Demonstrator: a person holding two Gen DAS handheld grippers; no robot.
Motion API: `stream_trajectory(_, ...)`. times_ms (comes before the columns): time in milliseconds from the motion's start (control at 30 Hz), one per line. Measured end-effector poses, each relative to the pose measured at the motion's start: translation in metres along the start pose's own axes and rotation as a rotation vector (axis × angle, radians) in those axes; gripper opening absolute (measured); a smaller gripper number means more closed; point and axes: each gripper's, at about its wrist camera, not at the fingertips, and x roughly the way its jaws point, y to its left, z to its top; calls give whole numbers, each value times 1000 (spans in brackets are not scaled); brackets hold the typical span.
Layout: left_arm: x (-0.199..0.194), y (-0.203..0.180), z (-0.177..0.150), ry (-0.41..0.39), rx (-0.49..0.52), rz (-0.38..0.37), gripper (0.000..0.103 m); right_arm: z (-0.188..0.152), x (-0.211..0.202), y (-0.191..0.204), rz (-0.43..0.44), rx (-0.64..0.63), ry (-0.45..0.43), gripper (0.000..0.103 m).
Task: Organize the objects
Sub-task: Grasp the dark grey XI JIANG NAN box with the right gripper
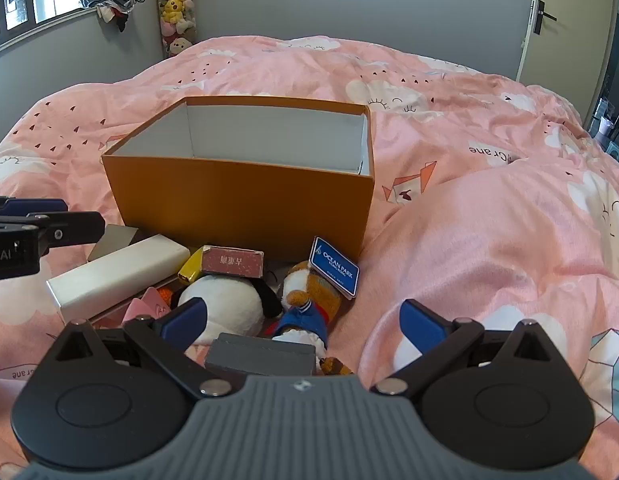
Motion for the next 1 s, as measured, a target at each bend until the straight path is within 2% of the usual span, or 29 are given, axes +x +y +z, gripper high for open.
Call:
stream_trajectory(600,1,-5,0,6,18,-28,61,0,1,-1,-6,11,7,102)
stream_trajectory(833,5,3,1,28,-17,-49,60,-1,5,-13,-5,59,19,101)
stream_trajectory(933,12,9,2,61,-41,-83,57,0,9,-22,7,95,45,86)
stream_trajectory(1000,18,12,2,91,-51,-114,51,0,15,-28,29,121,82,71)
